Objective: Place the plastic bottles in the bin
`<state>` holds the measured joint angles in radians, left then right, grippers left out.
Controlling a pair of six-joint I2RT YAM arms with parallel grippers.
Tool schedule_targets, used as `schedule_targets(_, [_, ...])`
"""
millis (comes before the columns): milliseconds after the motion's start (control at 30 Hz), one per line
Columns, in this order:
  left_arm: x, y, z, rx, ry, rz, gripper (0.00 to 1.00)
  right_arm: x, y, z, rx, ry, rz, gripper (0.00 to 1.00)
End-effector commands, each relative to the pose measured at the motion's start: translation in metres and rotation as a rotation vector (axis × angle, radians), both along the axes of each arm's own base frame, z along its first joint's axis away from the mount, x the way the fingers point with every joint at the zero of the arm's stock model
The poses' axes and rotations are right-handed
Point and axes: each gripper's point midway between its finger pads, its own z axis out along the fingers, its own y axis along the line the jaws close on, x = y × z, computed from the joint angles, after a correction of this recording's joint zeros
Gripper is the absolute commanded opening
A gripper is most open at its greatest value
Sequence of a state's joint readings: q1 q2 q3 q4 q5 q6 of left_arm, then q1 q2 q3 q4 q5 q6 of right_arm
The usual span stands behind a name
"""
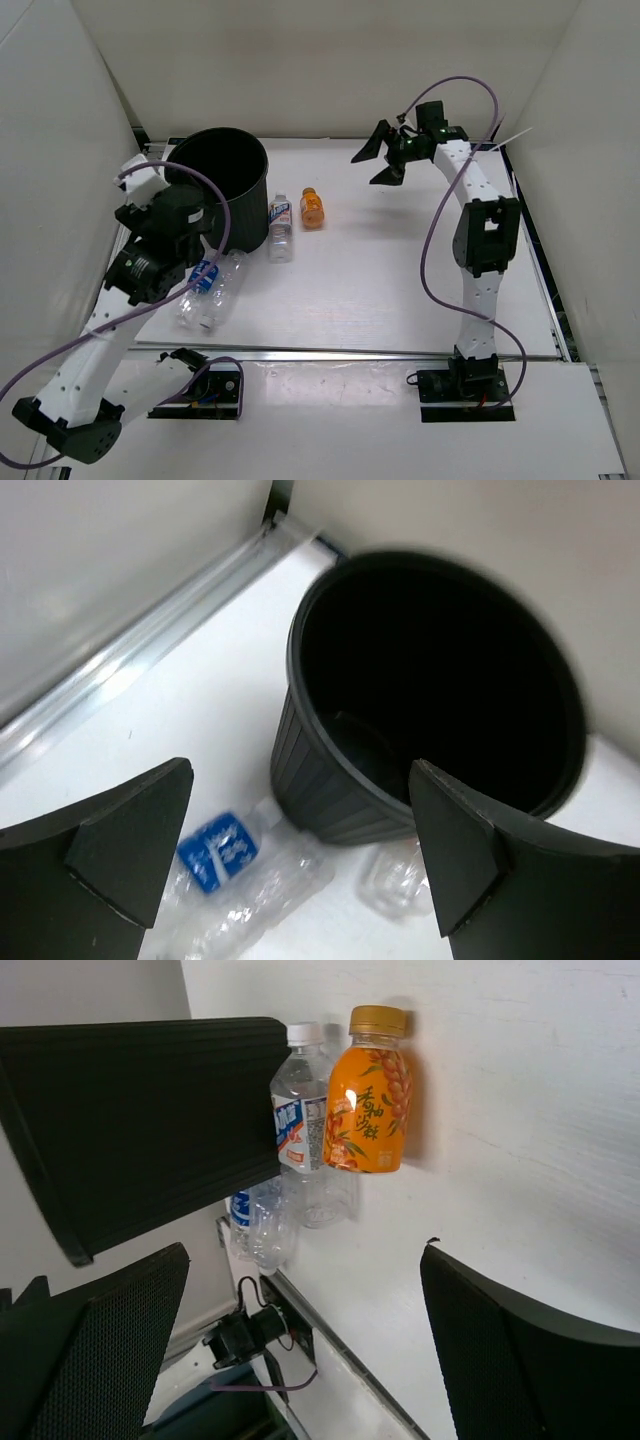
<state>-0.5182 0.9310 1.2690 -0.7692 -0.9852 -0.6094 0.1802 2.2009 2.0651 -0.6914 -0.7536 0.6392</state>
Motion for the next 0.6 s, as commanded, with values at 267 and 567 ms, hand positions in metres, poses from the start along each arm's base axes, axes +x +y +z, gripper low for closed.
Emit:
schedule_targets(267, [-0.013, -0.007, -0.089, 0.002, 0.247, -0.029, 1.00, 0.022, 0.043, -0.027, -0.150, -0.169, 0.105, 1.00])
schedule_targets(567, [-0.012, -0.006, -0.075, 0.038, 0.274, -0.035, 1.00, 0.024, 0.086, -0.077, -0.267, -0.212, 0.162, 1.00])
